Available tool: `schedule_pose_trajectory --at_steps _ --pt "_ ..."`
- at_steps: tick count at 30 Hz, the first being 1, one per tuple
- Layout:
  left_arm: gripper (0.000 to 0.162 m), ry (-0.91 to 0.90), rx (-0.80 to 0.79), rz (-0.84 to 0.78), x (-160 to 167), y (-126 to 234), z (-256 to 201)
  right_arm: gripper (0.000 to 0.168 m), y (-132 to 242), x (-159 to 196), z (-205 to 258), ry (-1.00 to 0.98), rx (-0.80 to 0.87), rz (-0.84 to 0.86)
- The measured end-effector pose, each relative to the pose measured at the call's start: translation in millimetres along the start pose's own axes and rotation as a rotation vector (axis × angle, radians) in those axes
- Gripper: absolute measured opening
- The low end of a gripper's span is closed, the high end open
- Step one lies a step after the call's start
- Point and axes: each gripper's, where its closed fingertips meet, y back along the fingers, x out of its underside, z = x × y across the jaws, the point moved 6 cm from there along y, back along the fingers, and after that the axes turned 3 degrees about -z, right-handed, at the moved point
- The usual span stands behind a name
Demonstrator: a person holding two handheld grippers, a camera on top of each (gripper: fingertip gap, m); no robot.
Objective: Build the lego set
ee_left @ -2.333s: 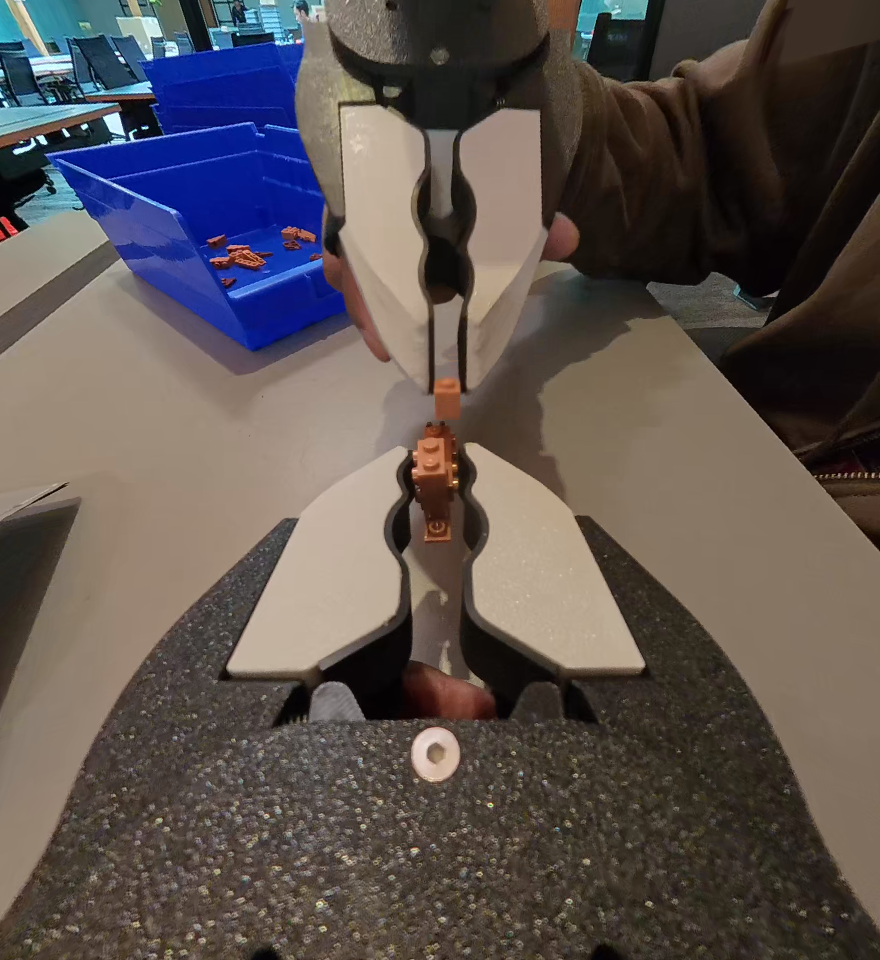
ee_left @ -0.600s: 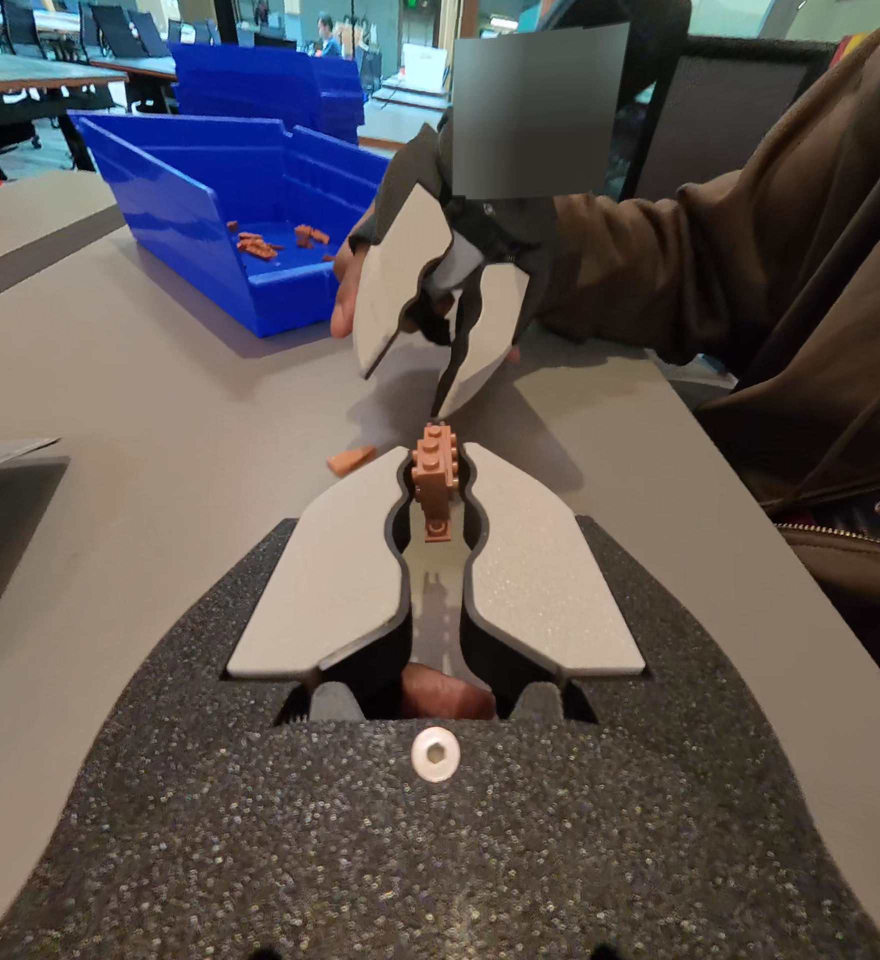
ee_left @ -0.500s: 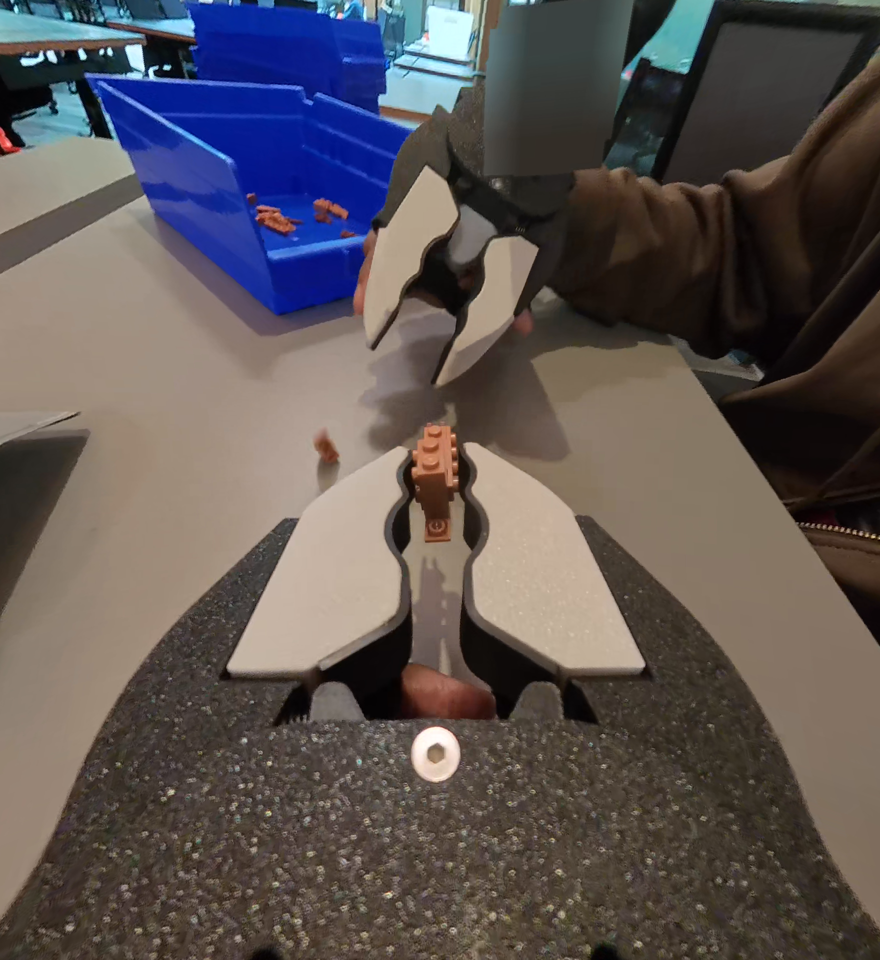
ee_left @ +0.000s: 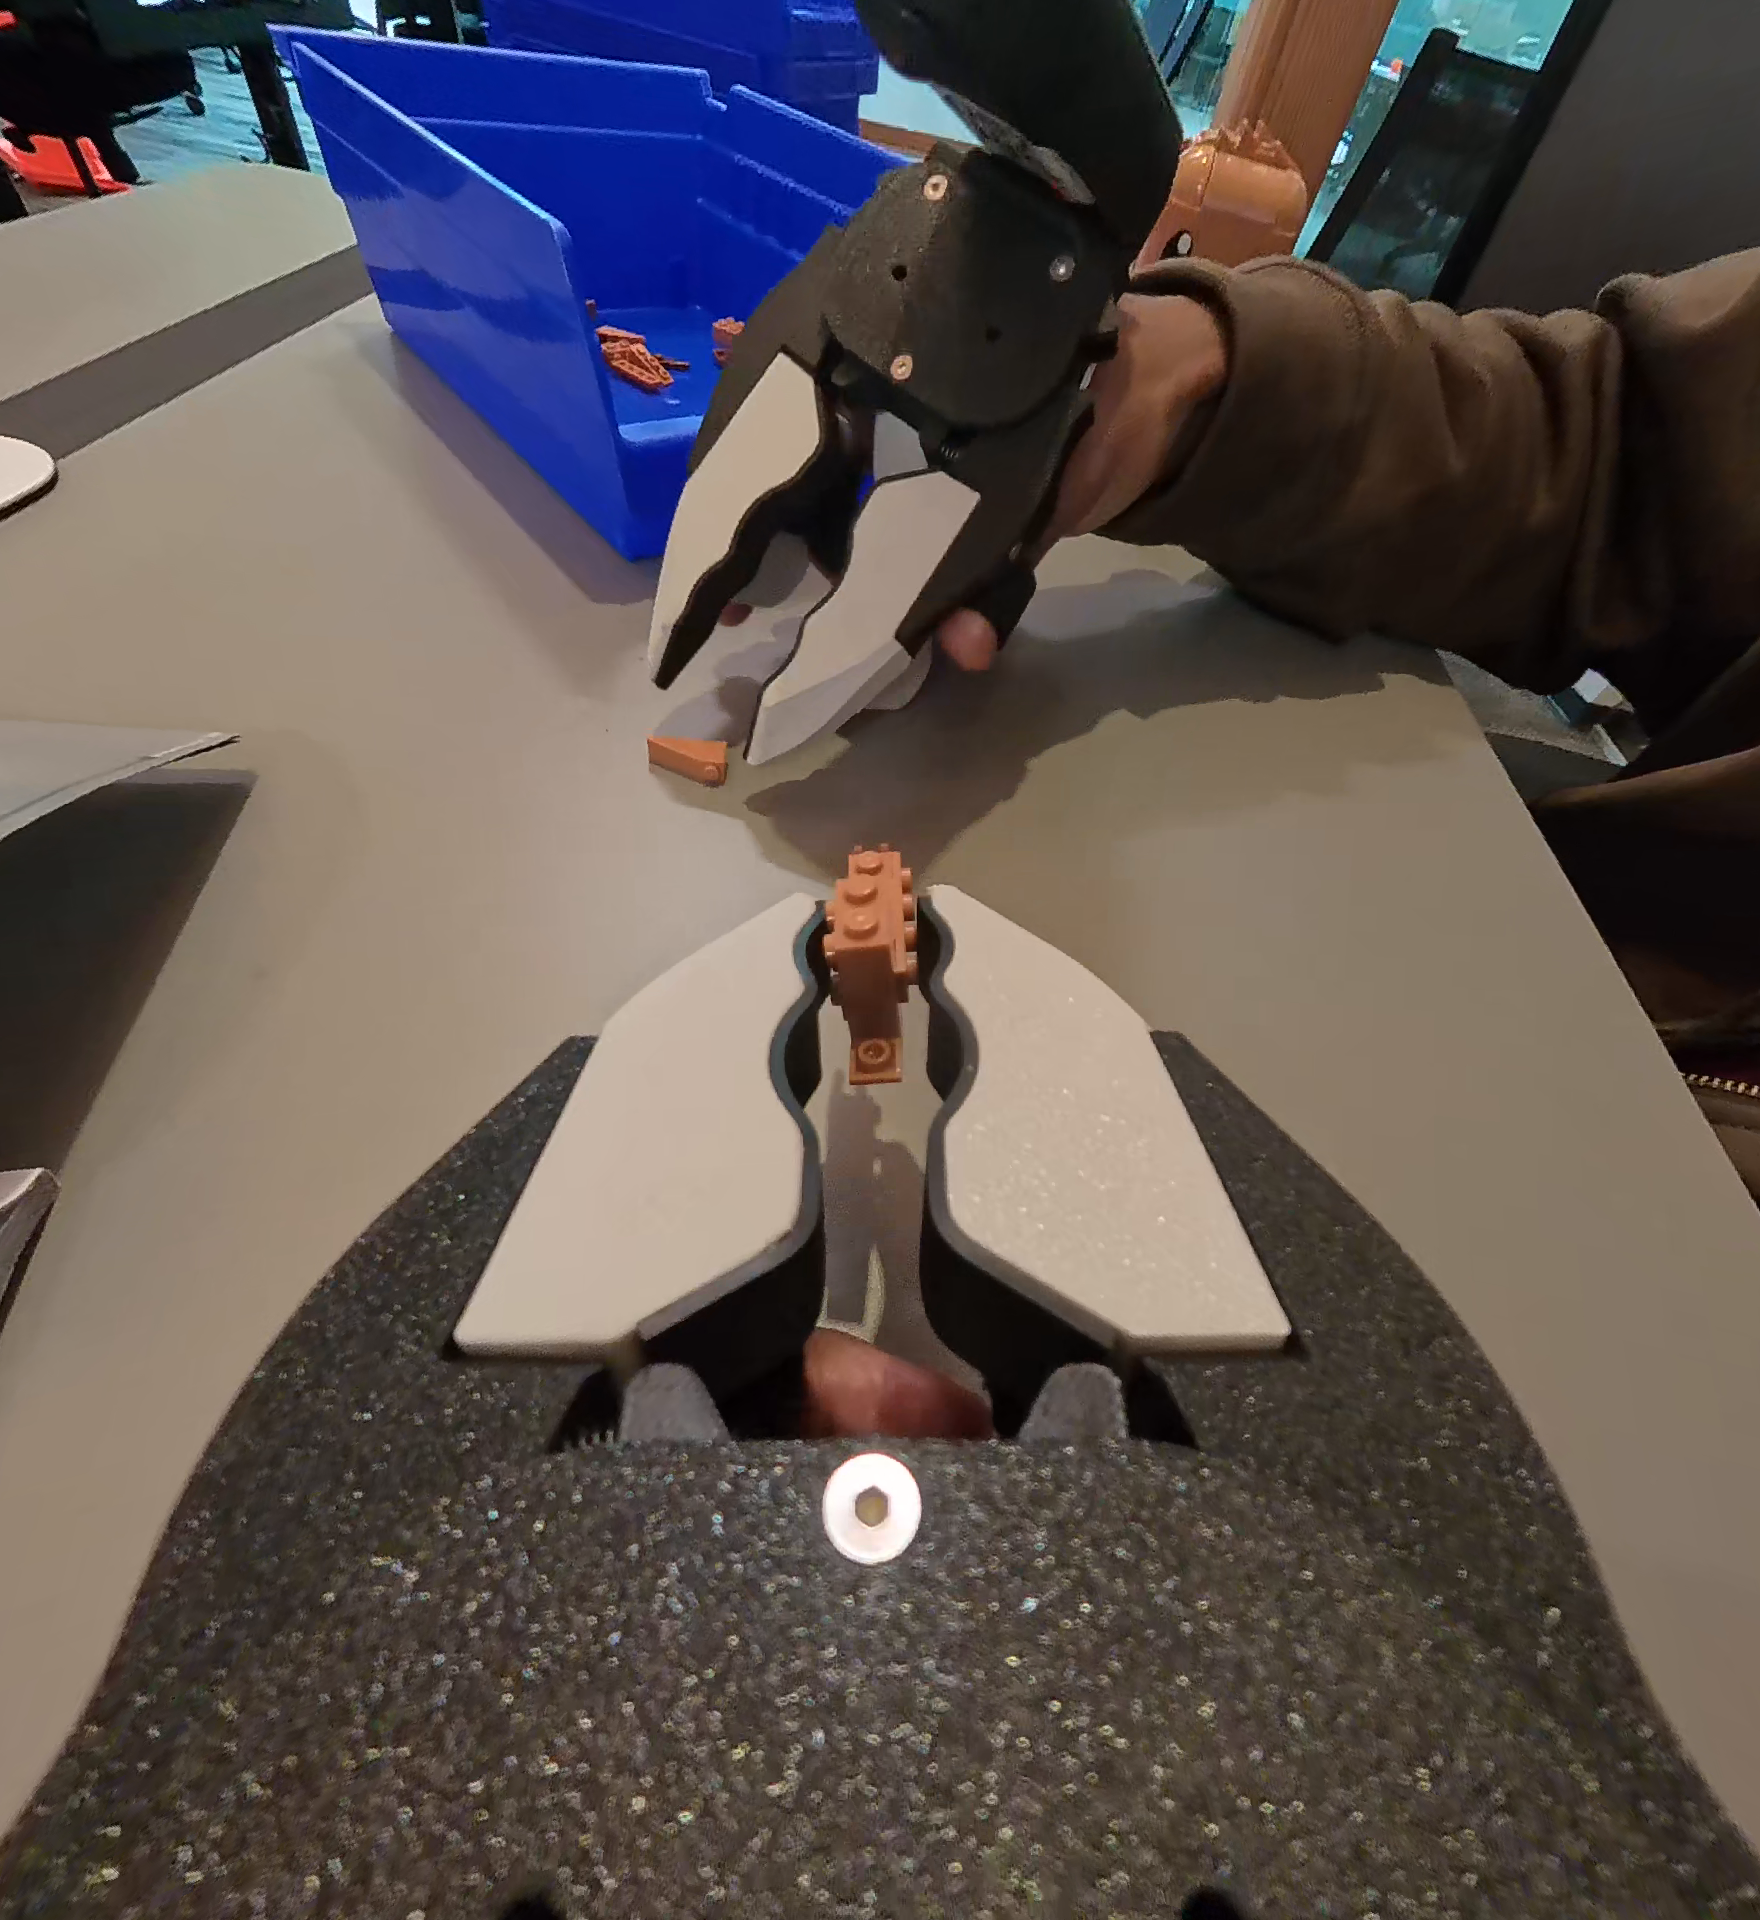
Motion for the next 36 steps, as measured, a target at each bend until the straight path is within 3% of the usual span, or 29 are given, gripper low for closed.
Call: schedule_pose_trajectory --at_steps 4,6,8,11,13,14,16,22,30,36 --pt "0.015 -0.010 -0.004 0.009 0.6 -1.0 -0.8 0.035 -10.1 1.7 6.4 -0.061 0.030 0.077" --pt "0.015 -0.010 -0.004 0.011 0.7 -1.3 -0.8 0.017 -12.7 0.4 4.9 -0.075 0.060 0.075" --pt "0.015 -0.012 -0.005 0.012 0.8 -1.5 -1.0 0.014 -13.1 -0.6 5.8 -0.058 0.046 0.075" --pt "0.015 -0.016 -0.002 0.010 0.6 -1.3 -1.6 0.014 6.6 -16.9 26.5 -0.162 -0.303 -0.130" --pt "0.015 -0.016 0.002 0.009 0.5 -1.3 -1.8 0.019 18.4 -16.3 16.9 -0.241 -0.347 -0.188" --pt "0.015 -0.015 0.004 0.010 0.5 -1.5 -2.0 0.035 20.0 -10.7 12.4 -0.241 -0.333 -0.171" --pt "0.015 -0.016 0.005 0.014 0.8 -2.1 -2.2 0.045 22.6 -1.2 7.3 -0.221 -0.298 -0.141" --pt "0.015 -0.007 0.004 0.006 0.3 -1.5 -1.3 0.039 36.0 15.7 -0.6 -0.069 -0.173 -0.103" --pt "0.015 -0.015 0.007 0.014 0.7 -2.5 -2.2 0.034 24.0 18.6 7.7 0.060 -0.178 -0.029" --pt "0.015 -0.022 0.005 0.023 1.3 -3.4 -2.8 0.034 3.8 12.1 11.4 -0.114 -0.130 0.061"
